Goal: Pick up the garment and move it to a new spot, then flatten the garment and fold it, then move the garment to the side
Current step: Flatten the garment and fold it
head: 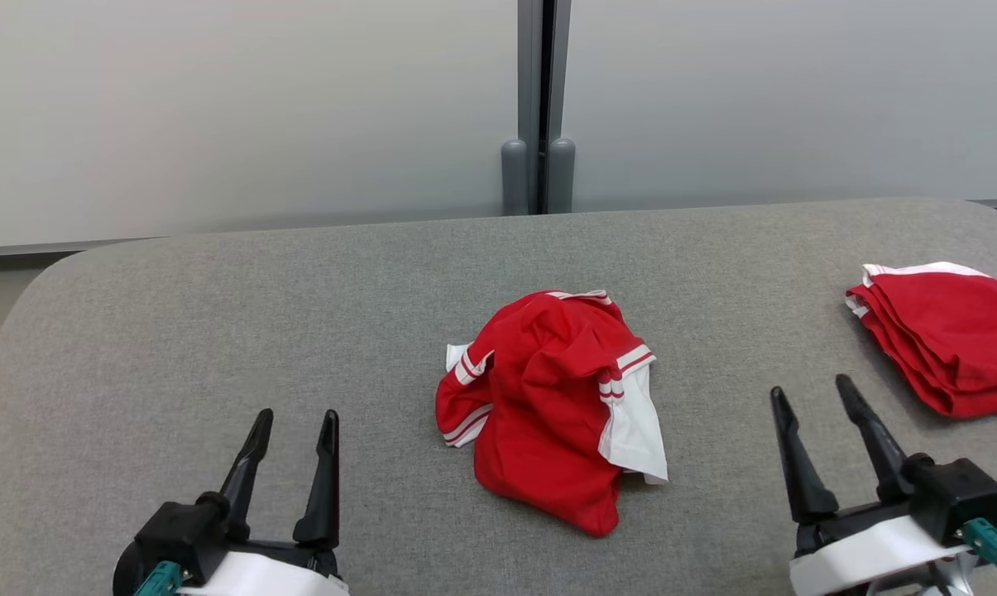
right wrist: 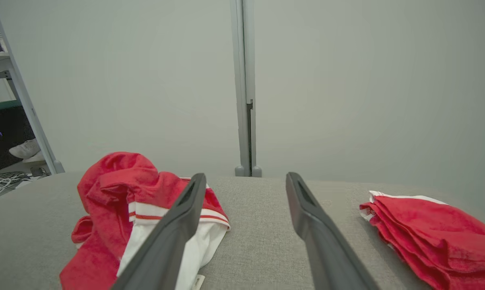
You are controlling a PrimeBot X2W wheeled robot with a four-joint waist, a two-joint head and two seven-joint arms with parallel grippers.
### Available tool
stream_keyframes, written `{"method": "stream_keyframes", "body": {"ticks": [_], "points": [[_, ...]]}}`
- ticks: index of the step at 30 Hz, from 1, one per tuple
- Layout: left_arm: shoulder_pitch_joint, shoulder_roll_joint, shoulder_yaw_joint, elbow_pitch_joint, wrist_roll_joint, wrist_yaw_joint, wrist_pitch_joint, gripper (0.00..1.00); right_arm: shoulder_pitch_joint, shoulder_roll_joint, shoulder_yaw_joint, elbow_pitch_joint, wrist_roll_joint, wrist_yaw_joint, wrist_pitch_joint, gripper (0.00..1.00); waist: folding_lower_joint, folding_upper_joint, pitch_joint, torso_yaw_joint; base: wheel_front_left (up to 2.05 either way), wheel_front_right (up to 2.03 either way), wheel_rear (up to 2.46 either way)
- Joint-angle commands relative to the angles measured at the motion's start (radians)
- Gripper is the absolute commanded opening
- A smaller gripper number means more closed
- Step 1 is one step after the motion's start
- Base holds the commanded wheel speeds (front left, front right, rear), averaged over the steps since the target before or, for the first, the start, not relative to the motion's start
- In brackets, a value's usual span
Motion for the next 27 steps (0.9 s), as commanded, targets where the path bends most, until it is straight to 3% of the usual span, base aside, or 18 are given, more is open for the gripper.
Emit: {"method": "stream_keyframes", "body": {"ticks": [1,9,15,27], "points": [[-0.018,0.002,-0.007,0.003,-0.009,-0.010,0.011,1.00,-0.004,-0.020,0.027,0.009,0.006,0.000,0.000,1.00,0.0000,-0.0001,0.003,0.002,0.00,0.00,0.00],[-0.041,-0.006,-0.041,0.016,-0.027,-0.035,0.049,1.00,-0.029,-0.075,0.167,0.080,0.027,0.000,0.009,1.00,0.0000,-0.0001,0.014,0.019,0.00,0.00,0.00],[-0.064,-0.006,-0.050,0.032,-0.030,-0.044,0.051,1.00,-0.083,-0.093,0.276,0.211,0.070,0.000,0.124,1.00,0.0000,-0.0001,0.033,0.058,0.00,0.00,0.00],[-0.090,-0.012,-0.053,0.077,-0.043,-0.052,0.040,1.00,-0.176,-0.040,0.235,0.465,0.045,0.000,0.192,1.00,0.0000,-0.0001,0.047,0.172,0.00,0.00,0.00]]}}
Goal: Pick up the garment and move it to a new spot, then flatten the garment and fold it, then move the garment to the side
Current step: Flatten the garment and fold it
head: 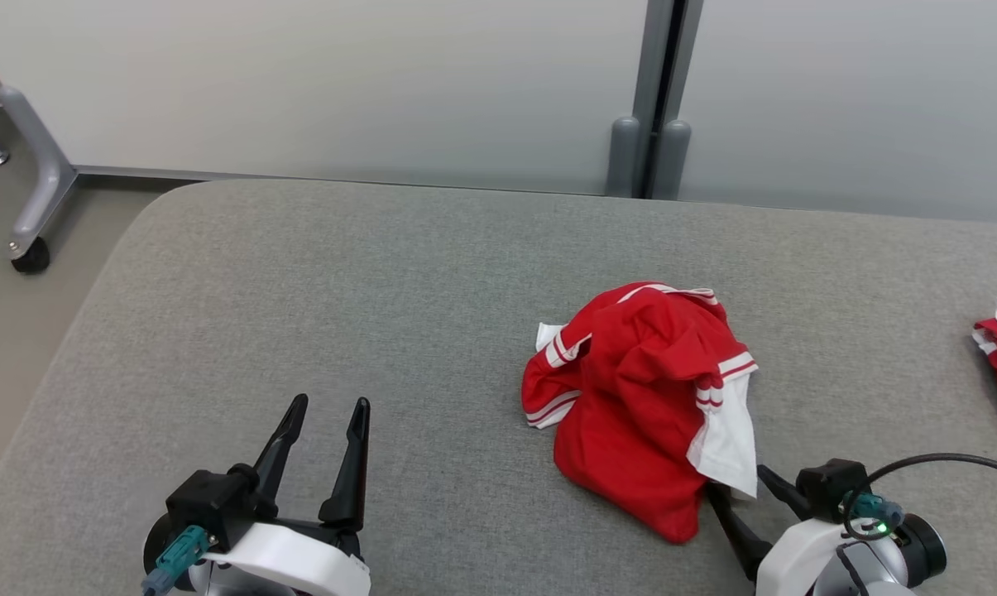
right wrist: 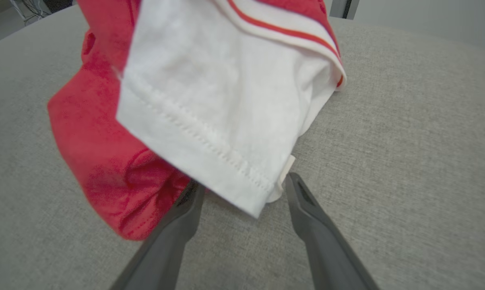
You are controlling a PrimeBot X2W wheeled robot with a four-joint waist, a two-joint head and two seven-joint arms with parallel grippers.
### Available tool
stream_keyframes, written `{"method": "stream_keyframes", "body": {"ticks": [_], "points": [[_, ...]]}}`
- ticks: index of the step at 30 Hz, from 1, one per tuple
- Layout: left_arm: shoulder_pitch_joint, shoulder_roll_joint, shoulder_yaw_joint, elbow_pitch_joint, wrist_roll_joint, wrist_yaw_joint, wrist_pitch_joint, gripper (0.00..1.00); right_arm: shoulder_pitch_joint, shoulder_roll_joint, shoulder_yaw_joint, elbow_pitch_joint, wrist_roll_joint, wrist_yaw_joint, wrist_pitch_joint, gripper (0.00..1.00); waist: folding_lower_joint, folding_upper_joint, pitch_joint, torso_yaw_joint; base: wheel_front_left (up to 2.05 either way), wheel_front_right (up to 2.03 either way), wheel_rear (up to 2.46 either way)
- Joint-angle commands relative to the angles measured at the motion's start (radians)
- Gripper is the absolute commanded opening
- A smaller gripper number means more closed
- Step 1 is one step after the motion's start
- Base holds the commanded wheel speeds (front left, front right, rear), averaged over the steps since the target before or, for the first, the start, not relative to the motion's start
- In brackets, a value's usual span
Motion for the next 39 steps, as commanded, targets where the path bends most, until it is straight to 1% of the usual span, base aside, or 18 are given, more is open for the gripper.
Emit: {"method": "stream_keyframes", "body": {"ticks": [1,2,3,4,5,10,14,16,22,25,29,33,34,35,36,39], "points": [[-0.013,0.002,0.002,0.004,-0.004,-0.004,-0.006,1.00,-0.013,0.004,-0.009,0.014,-0.007,0.000,-0.011,1.00,0.0000,0.0000,0.006,0.019,0.00,0.00,0.00],[-0.013,0.002,0.002,0.006,-0.004,-0.005,-0.007,1.00,-0.019,0.009,-0.018,0.028,-0.012,0.000,-0.017,1.00,0.0000,0.0000,0.008,0.024,0.00,0.00,0.00],[-0.014,0.003,0.003,0.008,-0.005,-0.005,-0.010,1.00,-0.025,0.013,-0.024,0.039,-0.017,0.000,-0.023,0.84,0.0000,0.0000,0.010,0.028,0.00,0.00,0.00],[-0.015,0.003,0.003,0.010,-0.005,-0.005,-0.011,1.00,-0.030,0.015,-0.032,0.049,-0.021,0.000,-0.028,0.31,0.0000,0.0000,0.013,0.031,0.00,0.00,0.00],[-0.017,0.003,0.003,0.012,-0.006,-0.005,-0.012,1.00,-0.038,0.015,-0.042,0.058,-0.030,0.000,-0.033,0.00,0.0000,0.0000,0.015,0.032,0.00,0.00,0.00],[-0.008,0.001,0.007,0.022,-0.010,0.002,-0.019,1.00,-0.060,0.002,-0.101,0.068,-0.059,0.000,-0.068,0.00,0.0000,0.0000,0.022,0.010,0.00,0.00,0.00],[-0.003,-0.001,0.009,0.029,-0.012,-0.001,-0.026,1.00,-0.072,-0.020,-0.171,0.026,-0.102,0.000,-0.107,0.00,0.0000,0.0000,0.023,-0.044,0.00,0.00,0.00],[-0.007,-0.004,0.007,0.031,-0.013,-0.003,-0.028,1.00,-0.069,-0.031,-0.201,-0.007,-0.127,0.000,-0.109,0.00,0.0000,0.0000,0.023,-0.076,0.00,0.00,0.00],[-0.027,-0.009,-0.003,0.038,-0.010,-0.009,-0.033,1.00,-0.019,-0.076,-0.268,-0.127,-0.189,0.000,-0.054,0.00,0.0000,0.0000,0.031,-0.154,0.00,0.00,0.00],[-0.031,-0.008,-0.004,0.043,-0.009,-0.011,-0.034,1.00,0.019,-0.086,-0.310,-0.178,-0.216,0.000,-0.022,0.00,0.0000,0.0000,0.038,-0.182,0.00,0.00,0.00],[-0.042,-0.005,-0.005,0.047,-0.008,-0.012,-0.035,1.00,0.074,-0.077,-0.362,-0.215,-0.240,0.000,0.010,0.00,0.0000,0.0000,0.048,-0.201,0.00,0.00,0.00],[-0.052,-0.004,-0.009,0.050,-0.008,-0.016,-0.035,1.00,0.114,-0.053,-0.394,-0.202,-0.249,0.000,0.030,0.00,0.0000,0.0000,0.057,-0.206,0.00,0.00,0.00],[-0.053,-0.003,-0.010,0.052,-0.009,-0.016,-0.034,1.00,0.120,-0.044,-0.396,-0.191,-0.248,0.000,0.040,0.08,0.0000,0.0000,0.059,-0.206,0.00,0.00,0.00],[-0.054,-0.002,-0.012,0.056,-0.011,-0.018,-0.031,1.00,0.126,-0.038,-0.391,-0.181,-0.246,0.000,0.047,0.33,0.0000,0.0000,0.060,-0.204,0.00,0.00,0.00],[-0.058,-0.001,-0.013,0.058,-0.012,-0.018,-0.028,1.00,0.125,-0.030,-0.386,-0.179,-0.239,0.000,0.048,1.00,0.0000,0.0000,0.060,-0.202,0.00,0.00,0.00],[-0.065,0.002,-0.017,0.064,-0.013,-0.021,-0.026,1.00,0.129,-0.021,-0.384,-0.179,-0.230,0.000,0.055,1.00,0.0000,0.0000,0.054,-0.193,0.00,0.00,0.00]]}}
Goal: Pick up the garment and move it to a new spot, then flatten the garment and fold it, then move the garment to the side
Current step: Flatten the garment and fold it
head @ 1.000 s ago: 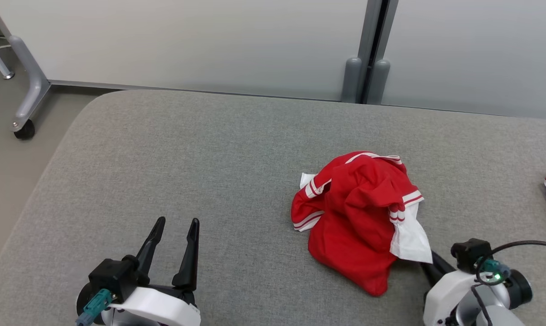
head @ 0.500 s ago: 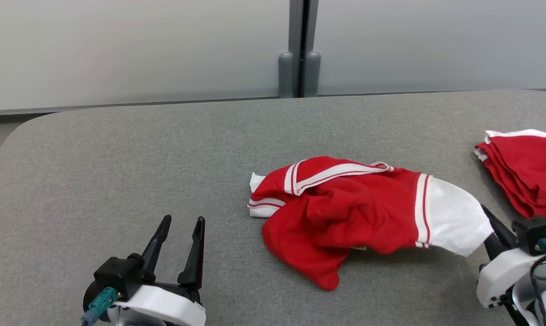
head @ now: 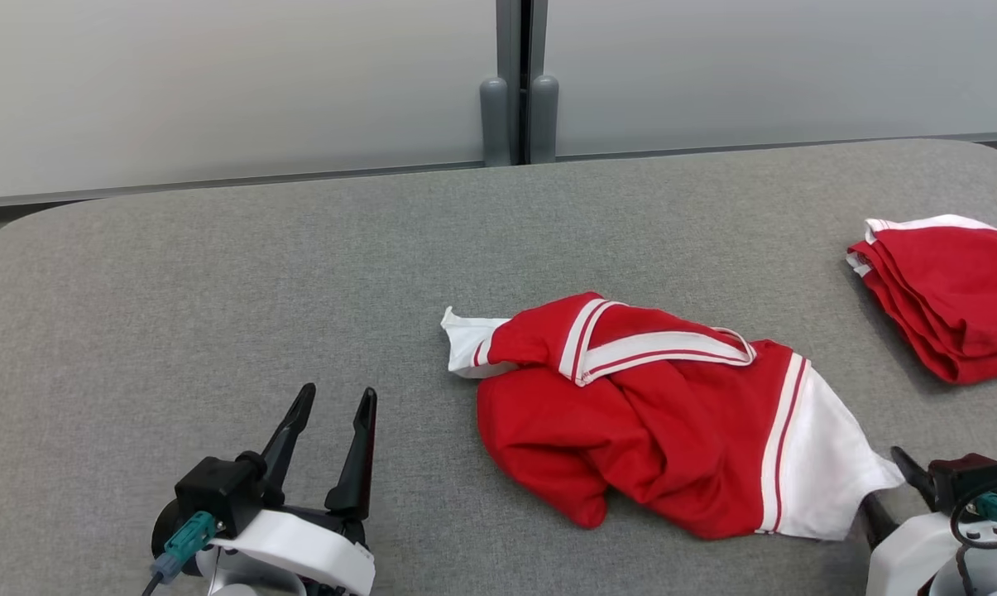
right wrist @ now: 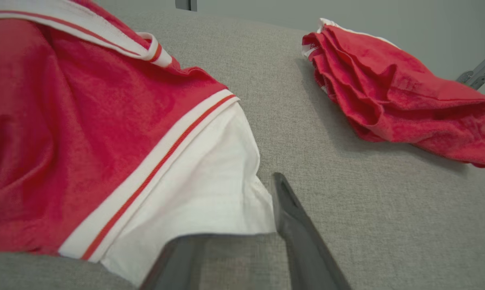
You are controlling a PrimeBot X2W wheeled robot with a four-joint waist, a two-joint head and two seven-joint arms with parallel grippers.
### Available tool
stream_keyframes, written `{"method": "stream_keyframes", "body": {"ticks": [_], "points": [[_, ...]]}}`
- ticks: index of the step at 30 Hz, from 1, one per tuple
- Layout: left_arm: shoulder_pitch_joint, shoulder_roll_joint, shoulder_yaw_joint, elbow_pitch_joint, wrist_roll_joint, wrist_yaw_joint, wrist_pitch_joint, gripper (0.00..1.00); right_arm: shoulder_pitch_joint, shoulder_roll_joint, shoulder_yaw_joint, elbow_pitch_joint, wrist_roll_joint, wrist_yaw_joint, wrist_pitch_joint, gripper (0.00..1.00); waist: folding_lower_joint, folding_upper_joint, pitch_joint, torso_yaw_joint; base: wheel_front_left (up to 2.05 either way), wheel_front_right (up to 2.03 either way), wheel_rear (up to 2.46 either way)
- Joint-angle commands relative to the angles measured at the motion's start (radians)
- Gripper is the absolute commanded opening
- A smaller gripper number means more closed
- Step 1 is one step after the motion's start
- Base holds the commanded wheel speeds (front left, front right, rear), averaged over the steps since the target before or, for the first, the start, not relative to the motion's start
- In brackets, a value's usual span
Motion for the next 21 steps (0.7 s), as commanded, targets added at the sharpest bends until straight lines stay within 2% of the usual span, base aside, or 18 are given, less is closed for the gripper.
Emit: {"method": "stream_keyframes", "body": {"ticks": [1,4,8,14,21], "points": [[-0.018,0.008,0.001,0.002,-0.001,-0.003,0.001,1.00,0.005,-0.006,-0.005,-0.004,0.004,0.000,0.004,1.00,0.0000,0.0000,-0.003,0.004,0.00,0.00,0.00],[-0.016,0.014,0.003,0.001,0.000,0.004,0.004,1.00,0.010,0.012,-0.008,-0.056,0.001,0.000,0.033,1.00,0.0000,0.0000,-0.016,0.013,0.00,0.00,0.00],[-0.003,0.021,0.004,-0.005,-0.004,0.009,0.009,1.00,0.028,0.028,-0.026,-0.189,-0.018,0.000,0.057,1.00,0.0000,0.0000,-0.038,0.023,0.00,0.00,0.00],[0.018,0.030,-0.002,-0.022,-0.006,0.019,0.023,1.00,0.054,0.066,-0.028,-0.368,-0.006,0.000,0.034,1.00,0.0000,0.0000,-0.070,0.041,0.00,0.00,0.00],[0.029,0.034,-0.014,-0.051,-0.008,0.024,0.044,1.00,0.076,0.108,-0.048,-0.435,0.009,0.000,-0.034,1.00,0.0000,0.0000,-0.070,0.050,0.00,0.00,0.00]]}}
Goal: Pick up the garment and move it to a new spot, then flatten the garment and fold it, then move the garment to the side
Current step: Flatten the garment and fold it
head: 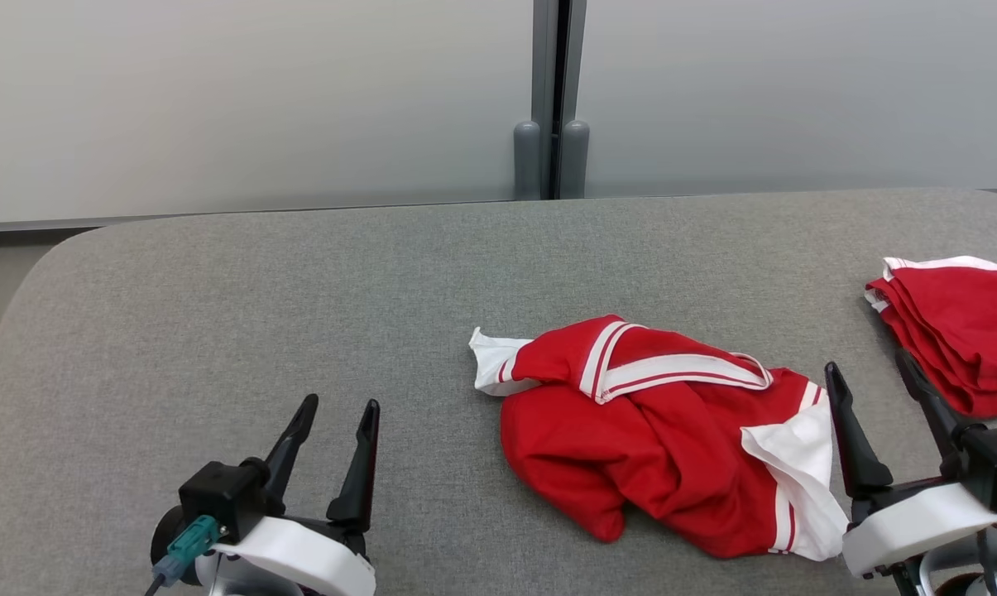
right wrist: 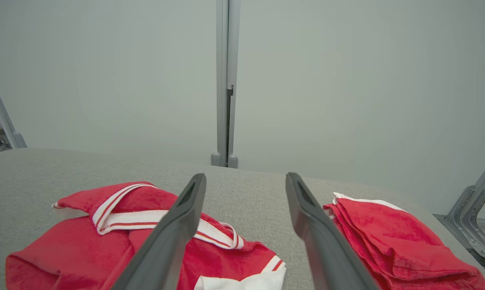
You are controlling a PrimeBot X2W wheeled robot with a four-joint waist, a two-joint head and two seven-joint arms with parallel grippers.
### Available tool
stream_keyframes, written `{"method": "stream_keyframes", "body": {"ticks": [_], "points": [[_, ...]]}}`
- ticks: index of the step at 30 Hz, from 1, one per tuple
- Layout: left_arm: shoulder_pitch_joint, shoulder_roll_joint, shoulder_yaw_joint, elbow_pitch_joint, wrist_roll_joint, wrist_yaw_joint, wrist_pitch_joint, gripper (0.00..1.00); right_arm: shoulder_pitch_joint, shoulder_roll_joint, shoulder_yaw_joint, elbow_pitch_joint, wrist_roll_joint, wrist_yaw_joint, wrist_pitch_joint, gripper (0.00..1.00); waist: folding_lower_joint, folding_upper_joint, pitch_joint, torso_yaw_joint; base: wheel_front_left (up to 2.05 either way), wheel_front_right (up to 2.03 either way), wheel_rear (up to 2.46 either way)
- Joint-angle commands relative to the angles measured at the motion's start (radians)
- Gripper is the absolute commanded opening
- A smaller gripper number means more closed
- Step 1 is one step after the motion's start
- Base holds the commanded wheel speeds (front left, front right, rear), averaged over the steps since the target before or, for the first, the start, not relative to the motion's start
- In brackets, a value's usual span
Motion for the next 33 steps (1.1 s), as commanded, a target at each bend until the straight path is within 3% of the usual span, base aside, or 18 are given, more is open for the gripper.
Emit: {"method": "stream_keyframes", "body": {"ticks": [1,12,23,33], "points": [[0.005,0.000,-0.009,-0.005,-0.004,-0.003,0.011,1.00,0.016,0.005,-0.003,0.009,0.005,0.000,-0.009,1.00,0.0000,-0.0001,0.003,0.000,0.00,0.00,0.00],[-0.005,-0.019,-0.060,0.009,-0.018,-0.025,0.049,1.00,-0.013,0.020,-0.009,0.068,0.002,0.000,-0.046,1.00,0.0000,-0.0001,0.013,-0.030,0.00,0.00,0.00],[-0.025,-0.055,-0.201,0.096,-0.123,-0.126,0.320,1.00,-0.044,0.011,-0.017,0.074,0.009,0.000,-0.066,1.00,0.0000,-0.0001,0.035,-0.081,0.00,0.00,0.00],[-0.124,-0.118,-0.216,0.256,-0.261,-0.157,0.308,1.00,-0.089,0.016,0.020,0.098,0.018,0.000,-0.081,1.00,0.0000,-0.0001,0.092,-0.162,0.00,0.00,0.00]]}}
